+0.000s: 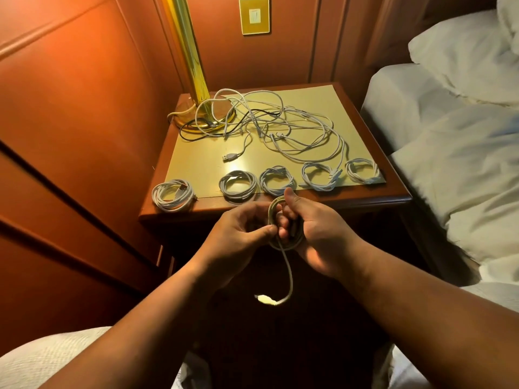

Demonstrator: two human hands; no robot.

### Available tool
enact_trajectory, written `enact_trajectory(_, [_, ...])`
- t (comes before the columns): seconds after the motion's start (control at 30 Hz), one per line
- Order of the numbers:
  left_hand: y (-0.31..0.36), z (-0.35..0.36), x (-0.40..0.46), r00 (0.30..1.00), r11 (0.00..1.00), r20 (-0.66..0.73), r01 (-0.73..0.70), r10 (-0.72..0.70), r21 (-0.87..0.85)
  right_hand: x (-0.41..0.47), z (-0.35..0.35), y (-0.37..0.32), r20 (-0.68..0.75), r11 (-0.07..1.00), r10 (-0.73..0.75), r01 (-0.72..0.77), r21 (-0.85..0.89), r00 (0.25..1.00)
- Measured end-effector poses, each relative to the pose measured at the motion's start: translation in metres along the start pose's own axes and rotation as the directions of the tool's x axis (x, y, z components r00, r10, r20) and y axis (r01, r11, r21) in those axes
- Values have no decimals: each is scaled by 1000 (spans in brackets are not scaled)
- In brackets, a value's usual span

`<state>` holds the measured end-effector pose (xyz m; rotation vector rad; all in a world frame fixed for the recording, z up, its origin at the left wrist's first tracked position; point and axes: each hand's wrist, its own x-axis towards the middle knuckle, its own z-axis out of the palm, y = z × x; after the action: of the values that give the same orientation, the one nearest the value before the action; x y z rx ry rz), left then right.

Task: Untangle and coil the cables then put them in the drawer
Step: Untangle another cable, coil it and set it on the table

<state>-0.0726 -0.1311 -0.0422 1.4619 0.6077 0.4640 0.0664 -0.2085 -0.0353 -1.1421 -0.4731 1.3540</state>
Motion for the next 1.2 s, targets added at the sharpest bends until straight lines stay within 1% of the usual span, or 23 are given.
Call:
enact_trajectory(0.07, [3, -2, 0, 1000, 995, -11, -17, 18, 100, 0, 1, 1, -43, 998, -20, 18, -61, 999])
enact_trajectory(0.13, [3, -3, 0, 994, 954, -50, -82, 100, 287, 0, 1, 3, -61, 998, -22, 19, -61, 998])
enact_trajectory(0.17, [1, -3, 1, 983, 904, -82, -114, 161, 411, -1, 2, 4, -62, 999, -12, 9, -49, 998])
enact_trajectory(0.23, [-7, -3, 2, 938, 766, -153, -152, 312, 625, -2, 4, 6, -55, 997, 11, -15, -80, 998])
enact_trajectory(0.27, [-11, -2, 3, 911, 716, -177, -161, 373, 679, -4, 6, 7, -49, 993, 16, -21, -112, 999])
enact_trajectory(0.3, [-14, 0, 3, 896, 705, -198, -162, 399, 690, -5, 7, 8, -42, 991, 15, -20, -133, 999])
enact_trajectory(0.37, [-17, 4, 2, 899, 770, -254, -130, 358, 625, -7, 10, 10, -22, 990, 2, -5, -141, 1000])
enact_trajectory(0.43, [-16, 7, 2, 921, 869, -292, -91, 260, 486, -9, 11, 8, -11, 992, -18, 16, -128, 1000])
enact_trajectory(0.5, [-11, 9, 0, 952, 952, -266, -68, 151, 297, -9, 10, 5, -10, 994, -32, 31, -102, 999])
enact_trajectory(0.57, [-6, 10, 0, 980, 995, -194, -19, 37, 95, -7, 6, 3, -20, 996, -19, 17, -85, 1000])
enact_trajectory(0.67, [1, 6, 1, 991, 982, -62, 110, -121, -156, -2, 0, 1, -20, 1000, 16, -16, -19, 1000])
enact_trajectory(0.73, [3, -3, 4, 980, 906, 66, 200, -189, -374, -2, -3, -5, -4, 998, 26, -25, 58, 1000])
enact_trajectory(0.77, [4, -6, 4, 974, 866, 114, 225, -195, -446, -3, -4, -7, 12, 996, 27, -28, 86, 1000])
enact_trajectory(0.8, [4, -9, 5, 974, 860, 135, 226, -184, -457, -4, -4, -9, 25, 995, 25, -28, 95, 999])
enact_trajectory(0.83, [4, -11, 4, 977, 888, 135, 206, -164, -410, -5, -5, -11, 35, 995, 24, -27, 91, 999])
enact_trajectory(0.9, [5, -14, 3, 990, 977, 88, 123, -109, -174, -4, -7, -10, 41, 997, 19, -22, 74, 999])
enact_trajectory(0.93, [7, -16, 2, 995, 995, 66, 83, -80, -47, -4, -8, -10, 40, 998, 17, -19, 57, 999])
enact_trajectory(0.97, [9, -17, 2, 997, 998, 56, 58, -59, 27, -5, -9, -10, 44, 1000, 12, -13, 24, 999])
enact_trajectory(1.0, [10, -17, 2, 998, 998, 43, 49, -51, 41, -5, -9, -11, 58, 999, -4, 6, -32, 998])
enact_trajectory(1.07, [12, -13, 2, 997, 995, -32, 69, -72, -78, -8, -8, -12, 99, 978, -60, 79, -193, 993])
enact_trajectory(1.13, [11, -7, 5, 980, 955, -139, 102, -145, -278, -10, -5, -13, 142, 926, -112, 155, -345, 983])
enact_trajectory(1.17, [12, -4, 5, 968, 938, -183, 102, -170, -331, -12, -2, -13, 158, 895, -132, 186, -406, 979])
enact_trajectory(1.2, [11, -3, 5, 959, 946, -227, 94, -170, -311, -13, -1, -13, 171, 858, -157, 220, -464, 973])
